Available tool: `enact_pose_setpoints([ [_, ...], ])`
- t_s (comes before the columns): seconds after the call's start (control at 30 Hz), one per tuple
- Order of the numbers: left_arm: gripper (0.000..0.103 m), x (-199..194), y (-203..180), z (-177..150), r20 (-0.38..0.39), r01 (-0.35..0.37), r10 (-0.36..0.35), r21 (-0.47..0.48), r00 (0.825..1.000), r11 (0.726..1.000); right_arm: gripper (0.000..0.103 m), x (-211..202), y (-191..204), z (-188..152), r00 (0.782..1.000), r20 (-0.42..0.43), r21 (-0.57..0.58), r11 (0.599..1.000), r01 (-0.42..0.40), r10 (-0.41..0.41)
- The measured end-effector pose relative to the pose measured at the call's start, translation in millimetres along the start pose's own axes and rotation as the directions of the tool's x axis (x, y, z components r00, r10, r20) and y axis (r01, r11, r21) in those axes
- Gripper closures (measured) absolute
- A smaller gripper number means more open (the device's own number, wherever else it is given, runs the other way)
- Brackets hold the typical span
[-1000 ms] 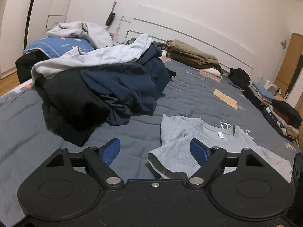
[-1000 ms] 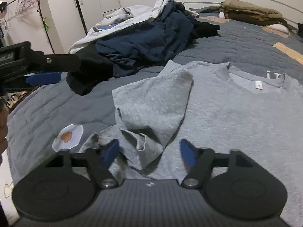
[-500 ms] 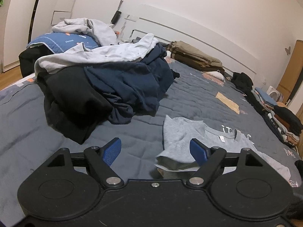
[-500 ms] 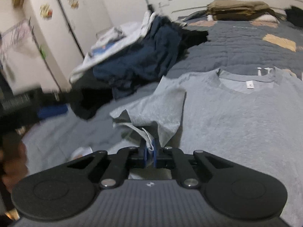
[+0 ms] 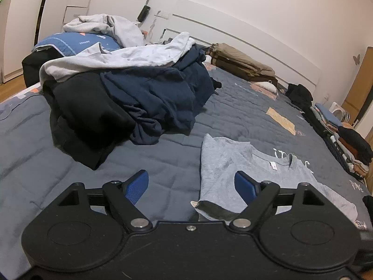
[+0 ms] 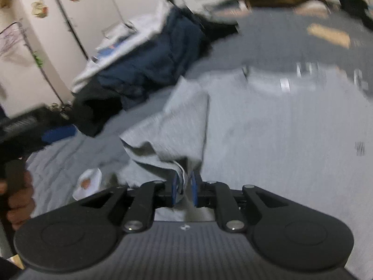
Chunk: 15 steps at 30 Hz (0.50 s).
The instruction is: Fold clothes
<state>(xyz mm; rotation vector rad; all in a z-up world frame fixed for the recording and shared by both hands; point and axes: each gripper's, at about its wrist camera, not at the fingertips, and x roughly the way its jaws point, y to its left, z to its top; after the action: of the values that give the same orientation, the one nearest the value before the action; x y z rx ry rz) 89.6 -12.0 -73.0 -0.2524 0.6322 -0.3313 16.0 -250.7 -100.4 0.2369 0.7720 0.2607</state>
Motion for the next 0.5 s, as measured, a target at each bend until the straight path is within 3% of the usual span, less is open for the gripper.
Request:
enact_pose_setpoints([
  [0.03,0.023,0,2,2,-0.003,0.007,-0.007,-0.008,1.000,1.000,0.081,-6,4,3,1.000,0.021,-0.029,1.000,0.000,0.000],
  [0.1,0.023,1,7,5,-0.008,0.022,-0.022,-0.026,1.000,0.999,0.063,-12,8,7,0.998,0.060,-0.074,0.997,-0.004,0.009],
  [0.17,0.022,1,11,8,-0.014,0.037,-0.037,-0.044,0.999,0.998,0.056,-16,17,9,0.995,0.099,-0.123,0.992,0.004,0.008],
  [0.33,0.021,-1,20,18,0.016,0.024,-0.023,-0.060,1.000,0.998,0.053,-4,41,11,0.995,0.100,-0.240,0.971,0.022,0.002],
  [0.5,0.020,0,33,23,0.009,0.026,-0.025,-0.118,1.000,0.993,0.051,28,79,6,0.997,0.066,-0.437,0.897,0.064,-0.039],
])
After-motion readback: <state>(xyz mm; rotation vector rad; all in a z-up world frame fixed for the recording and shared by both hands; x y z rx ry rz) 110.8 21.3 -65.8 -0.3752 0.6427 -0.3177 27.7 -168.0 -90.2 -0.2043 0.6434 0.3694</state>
